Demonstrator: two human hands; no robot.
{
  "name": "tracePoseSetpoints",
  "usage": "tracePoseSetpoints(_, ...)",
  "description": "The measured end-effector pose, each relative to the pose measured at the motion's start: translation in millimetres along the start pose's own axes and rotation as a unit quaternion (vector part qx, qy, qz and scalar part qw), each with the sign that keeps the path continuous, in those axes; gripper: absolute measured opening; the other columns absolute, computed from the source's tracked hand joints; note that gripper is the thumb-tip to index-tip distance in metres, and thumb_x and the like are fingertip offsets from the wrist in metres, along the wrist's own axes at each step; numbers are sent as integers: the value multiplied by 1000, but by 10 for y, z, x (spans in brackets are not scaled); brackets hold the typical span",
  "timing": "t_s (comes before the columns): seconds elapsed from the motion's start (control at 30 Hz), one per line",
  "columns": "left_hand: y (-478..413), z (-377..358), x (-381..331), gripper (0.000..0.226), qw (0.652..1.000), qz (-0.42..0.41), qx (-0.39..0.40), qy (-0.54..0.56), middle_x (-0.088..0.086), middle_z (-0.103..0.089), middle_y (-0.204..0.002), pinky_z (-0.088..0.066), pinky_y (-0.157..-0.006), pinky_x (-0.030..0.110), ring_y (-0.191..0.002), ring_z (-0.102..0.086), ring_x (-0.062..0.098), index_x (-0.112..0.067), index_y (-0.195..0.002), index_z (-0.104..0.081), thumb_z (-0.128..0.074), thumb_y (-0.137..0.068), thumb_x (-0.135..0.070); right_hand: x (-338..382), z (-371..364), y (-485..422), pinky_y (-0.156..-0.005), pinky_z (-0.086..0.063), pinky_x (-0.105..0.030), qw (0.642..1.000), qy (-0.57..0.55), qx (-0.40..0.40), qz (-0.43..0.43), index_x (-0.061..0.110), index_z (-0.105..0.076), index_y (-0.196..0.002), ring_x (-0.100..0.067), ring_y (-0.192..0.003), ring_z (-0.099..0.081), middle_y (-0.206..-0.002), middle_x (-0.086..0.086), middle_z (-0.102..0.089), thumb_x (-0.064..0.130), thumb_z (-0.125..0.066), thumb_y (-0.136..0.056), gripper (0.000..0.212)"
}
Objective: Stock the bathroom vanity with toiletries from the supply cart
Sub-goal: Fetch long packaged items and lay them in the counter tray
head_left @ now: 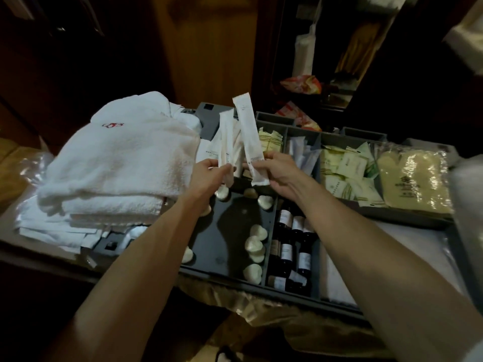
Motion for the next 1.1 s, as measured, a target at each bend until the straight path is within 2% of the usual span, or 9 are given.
tracePoseSetpoints(0.1,186,-20,-7,13,1000,-8,7,-7,-5,-70,-84,-41,-46,5,-72,-63,1,-14,-99,-68,-75,-89,-20,-95,180,195,-81,-62,-45,999,-3,34,-6,4,-55,-130,-33,-103,-72,-115,-23,-70,-15,-66,-84,51)
tracePoseSetpoints(0.2,441,-44,42,22,1000,-10,13,-8,-2,-70,-94,-45,-48,7,-77,-64,4,-12,-109,-66,-74,-91,-22,-173,330,398,-76,-62,-44,996,43,80,1,13,-55,-134,-34,-103,-72,-118,-19,-69,-17,-65,-81,61)
tracePoseSetpoints(0.33,788,-66,195,33,1000,11,19,12,9,-72,-105,-50,-50,16,-78,-68,12,-7,-115,-65,-77,-89,-23,-233,432,626,-69,-62,-40,995,76,64,1,12,-64,-119,-30,-91,-72,-99,-12,-73,-12,-68,-81,45)
tracePoseSetpoints(0.47,1264,-56,376,47,998,31,30,54,12,-71,-119,-62,-87,44,-104,-72,23,-9,-123,-60,-83,-83,-21,-389,467,896,-65,-57,-32,994,73,75,-5,16,-70,-102,-18,-78,-70,-79,0,-75,0,-65,-91,20)
tracePoseSetpoints(0.53,1477,2,487,58,998,29,26,53,9,-71,-121,-60,-90,49,-107,-71,25,-14,-128,-61,-86,-78,-26,-525,453,1002,-75,-60,-37,995,72,72,-23,18,-72,-99,-19,-85,-71,-86,-1,-76,9,-65,-95,12)
tracePoseSetpoints(0.63,1812,89,611,50,997,45,31,49,6,-74,-117,-59,-91,50,-105,-73,25,-19,-125,-63,-83,-79,-23,-706,393,1217,-85,-61,-42,993,92,70,-35,16,-71,-110,-24,-94,-74,-102,-6,-77,19,-69,-95,15)
tracePoseSetpoints(0.77,2155,211,668,29,996,65,19,66,8,-77,-105,-60,-90,48,-95,-76,22,-12,-113,-62,-71,-87,-5,-830,312,1580,-81,-62,-38,986,129,103,-11,14,-72,-111,-21,-91,-75,-100,-5,-78,20,-73,-92,20)
tracePoseSetpoints(0.93,2492,401,719,41,997,60,26,45,10,-73,-115,-62,-80,38,-102,-73,22,-9,-122,-57,-77,-85,-9,-832,172,2075,-73,-62,-31,980,152,120,34,13,-74,-100,-19,-87,-76,-96,-8,-78,18,-72,-94,9)
tracePoseSetpoints(1.1,2924,575,840,46,998,-17,50,-19,5,-67,-120,-58,-76,26,-104,-68,19,-9,-131,-58,-76,-88,-12,-1044,146,2705,-70,-62,-27,984,150,78,57,12,-74,-98,-18,-83,-74,-97,-10,-77,16,-72,-93,6)
Point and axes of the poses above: each hand's wrist, its own y-axis away from the middle knuckle, its own z-axis out of the back of the hand, x = y × z, the point moved 7 cm from there along -y, towards the middle knuckle
